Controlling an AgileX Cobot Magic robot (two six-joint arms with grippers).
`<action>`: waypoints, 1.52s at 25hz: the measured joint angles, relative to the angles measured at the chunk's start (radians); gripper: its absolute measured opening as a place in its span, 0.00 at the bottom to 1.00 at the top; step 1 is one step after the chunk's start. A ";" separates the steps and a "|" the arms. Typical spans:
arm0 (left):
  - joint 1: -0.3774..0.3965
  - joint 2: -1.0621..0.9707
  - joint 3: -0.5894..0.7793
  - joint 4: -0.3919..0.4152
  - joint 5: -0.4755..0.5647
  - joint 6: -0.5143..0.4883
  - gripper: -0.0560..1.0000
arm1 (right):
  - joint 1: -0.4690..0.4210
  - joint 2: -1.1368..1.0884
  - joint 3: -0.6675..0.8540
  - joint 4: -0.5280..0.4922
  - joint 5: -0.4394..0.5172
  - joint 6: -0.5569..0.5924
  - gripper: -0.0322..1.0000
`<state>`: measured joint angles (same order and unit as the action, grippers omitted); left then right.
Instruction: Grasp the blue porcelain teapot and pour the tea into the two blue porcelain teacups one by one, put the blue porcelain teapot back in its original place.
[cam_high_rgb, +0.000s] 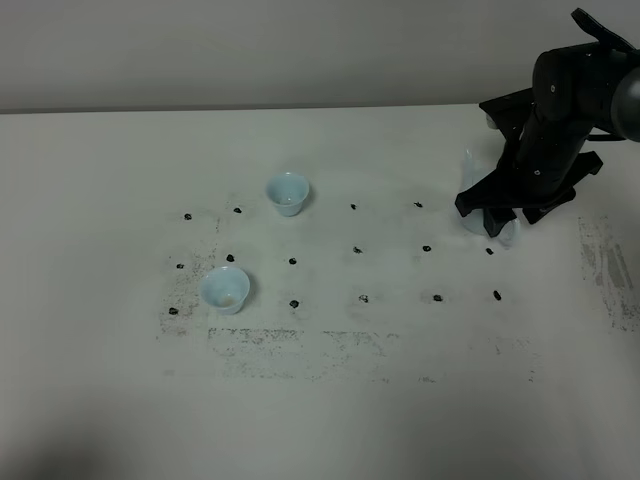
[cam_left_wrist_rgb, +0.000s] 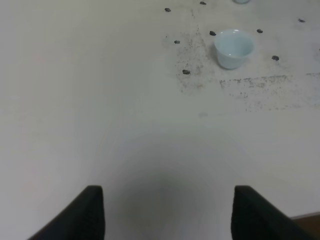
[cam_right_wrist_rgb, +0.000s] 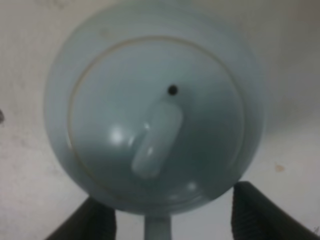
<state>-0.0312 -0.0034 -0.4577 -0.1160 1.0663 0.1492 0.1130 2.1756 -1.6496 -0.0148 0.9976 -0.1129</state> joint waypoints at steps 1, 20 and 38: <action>0.000 0.000 0.000 0.000 0.000 0.000 0.59 | 0.000 0.000 0.000 0.000 0.004 0.000 0.49; 0.000 0.000 0.000 0.000 0.000 0.000 0.59 | 0.000 0.000 0.000 0.006 0.016 -0.002 0.19; 0.000 0.000 0.000 0.000 0.000 0.000 0.59 | 0.000 -0.005 0.000 0.015 0.021 -0.013 0.13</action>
<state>-0.0312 -0.0034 -0.4577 -0.1160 1.0663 0.1492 0.1130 2.1704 -1.6496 0.0000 1.0187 -0.1260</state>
